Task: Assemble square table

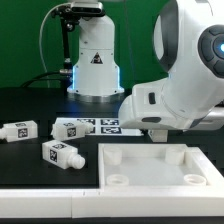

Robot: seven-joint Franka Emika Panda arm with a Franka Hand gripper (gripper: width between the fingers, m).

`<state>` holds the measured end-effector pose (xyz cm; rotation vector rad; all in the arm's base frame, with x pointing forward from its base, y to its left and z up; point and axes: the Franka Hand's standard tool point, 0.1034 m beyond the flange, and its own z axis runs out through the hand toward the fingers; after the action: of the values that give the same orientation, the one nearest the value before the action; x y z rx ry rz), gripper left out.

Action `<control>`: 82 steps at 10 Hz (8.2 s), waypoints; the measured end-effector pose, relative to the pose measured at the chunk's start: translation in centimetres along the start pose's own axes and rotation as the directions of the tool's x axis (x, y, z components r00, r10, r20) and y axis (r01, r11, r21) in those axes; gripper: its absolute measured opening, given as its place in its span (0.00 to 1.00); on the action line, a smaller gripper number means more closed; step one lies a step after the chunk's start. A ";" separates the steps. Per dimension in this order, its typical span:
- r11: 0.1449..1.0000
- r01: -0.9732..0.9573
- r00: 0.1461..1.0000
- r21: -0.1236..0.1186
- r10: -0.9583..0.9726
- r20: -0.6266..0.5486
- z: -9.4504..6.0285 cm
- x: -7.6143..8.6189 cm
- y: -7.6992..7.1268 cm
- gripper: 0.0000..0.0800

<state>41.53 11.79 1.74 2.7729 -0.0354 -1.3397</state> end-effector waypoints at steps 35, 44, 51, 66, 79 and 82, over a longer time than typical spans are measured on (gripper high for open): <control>0.992 0.124 0.329 0.032 -0.011 -0.944 -20.5 -0.5 2.9 0.36; 0.992 0.116 0.084 -0.039 -0.049 -0.995 -22.7 2.3 2.3 0.36; 0.993 0.109 0.048 -0.048 -0.053 -0.997 -23.2 2.6 2.7 0.36; 0.992 0.118 0.130 -0.049 -0.064 -0.989 -22.9 6.8 0.7 0.36; 0.991 0.111 0.141 -0.071 -0.087 -0.986 -20.9 8.5 0.9 0.36; 0.991 0.106 0.098 -0.077 -0.087 -0.991 -21.0 8.6 0.9 0.36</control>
Offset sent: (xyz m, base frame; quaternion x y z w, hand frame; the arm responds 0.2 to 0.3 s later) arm 0.0000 0.0000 0.0000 0.0000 0.0000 0.0000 1.0000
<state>63.35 11.49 8.06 3.0188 0.2132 0.8740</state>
